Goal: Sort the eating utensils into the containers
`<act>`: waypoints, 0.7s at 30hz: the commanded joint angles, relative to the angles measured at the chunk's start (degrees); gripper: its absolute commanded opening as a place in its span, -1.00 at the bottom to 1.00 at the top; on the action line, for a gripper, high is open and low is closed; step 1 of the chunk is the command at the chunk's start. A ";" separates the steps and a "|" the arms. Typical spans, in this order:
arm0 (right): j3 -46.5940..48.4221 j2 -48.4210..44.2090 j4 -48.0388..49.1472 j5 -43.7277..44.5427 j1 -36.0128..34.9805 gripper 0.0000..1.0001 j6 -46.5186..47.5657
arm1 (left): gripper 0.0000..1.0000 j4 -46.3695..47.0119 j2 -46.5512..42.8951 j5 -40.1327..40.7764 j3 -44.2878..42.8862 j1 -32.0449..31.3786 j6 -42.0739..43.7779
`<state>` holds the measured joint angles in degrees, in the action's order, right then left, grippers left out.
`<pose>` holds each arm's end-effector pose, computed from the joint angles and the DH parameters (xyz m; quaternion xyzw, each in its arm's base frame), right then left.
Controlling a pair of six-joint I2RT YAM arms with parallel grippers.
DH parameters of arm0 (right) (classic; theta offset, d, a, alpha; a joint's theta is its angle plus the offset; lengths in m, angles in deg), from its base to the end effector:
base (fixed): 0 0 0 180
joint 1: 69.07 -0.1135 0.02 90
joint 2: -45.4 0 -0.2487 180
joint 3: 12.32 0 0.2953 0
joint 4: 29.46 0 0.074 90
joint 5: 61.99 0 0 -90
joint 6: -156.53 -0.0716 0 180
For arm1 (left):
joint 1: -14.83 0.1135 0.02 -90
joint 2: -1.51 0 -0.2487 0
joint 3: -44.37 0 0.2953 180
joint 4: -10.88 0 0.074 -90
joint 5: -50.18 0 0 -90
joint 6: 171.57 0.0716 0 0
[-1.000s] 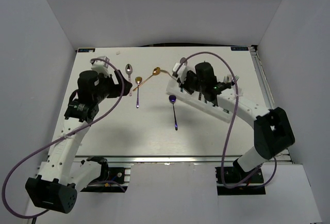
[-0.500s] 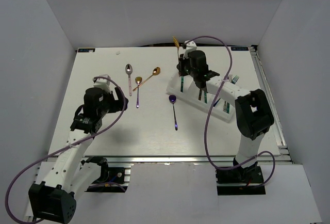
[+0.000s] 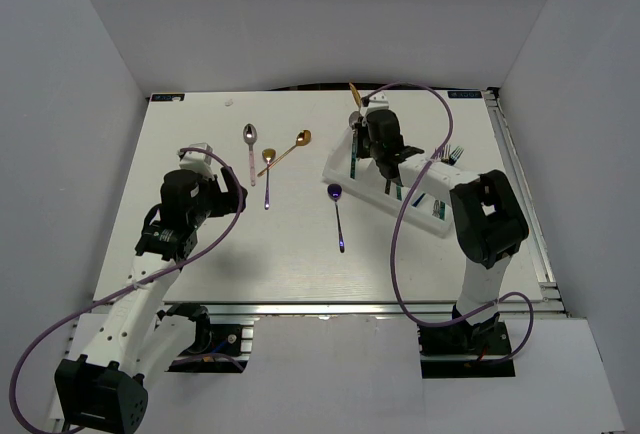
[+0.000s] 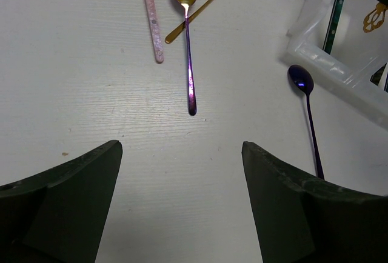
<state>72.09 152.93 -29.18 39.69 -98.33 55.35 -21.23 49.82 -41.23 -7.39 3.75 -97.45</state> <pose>0.4427 0.2314 0.1788 -0.0746 0.8273 0.1106 0.5456 0.2716 -0.0550 0.2472 -0.0297 0.8596 -0.1292 0.4935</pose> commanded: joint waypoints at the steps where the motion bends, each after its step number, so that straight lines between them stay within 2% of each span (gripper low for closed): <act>1: -0.35 -0.91 3.37 2.64 0.25 -1.00 0.02 | 0.83 1.40 -0.85 0.62 -0.22 -0.09 0.59; 7: 0.00 0.31 4.34 3.08 0.25 -1.00 1.34 | 0.83 1.40 -1.12 0.62 -0.22 0.00 0.59; 16: -0.70 1.20 4.16 2.73 0.25 -0.74 1.25 | 0.83 1.49 -1.30 0.62 -0.22 0.00 0.67; 21: -0.61 1.37 3.99 2.29 0.25 -0.67 1.16 | 0.83 1.49 -1.47 0.62 -0.22 0.00 0.67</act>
<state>71.54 154.39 -28.57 41.37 -98.33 56.51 -20.88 49.65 -41.07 -7.39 3.75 -97.25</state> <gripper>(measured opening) 0.159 0.912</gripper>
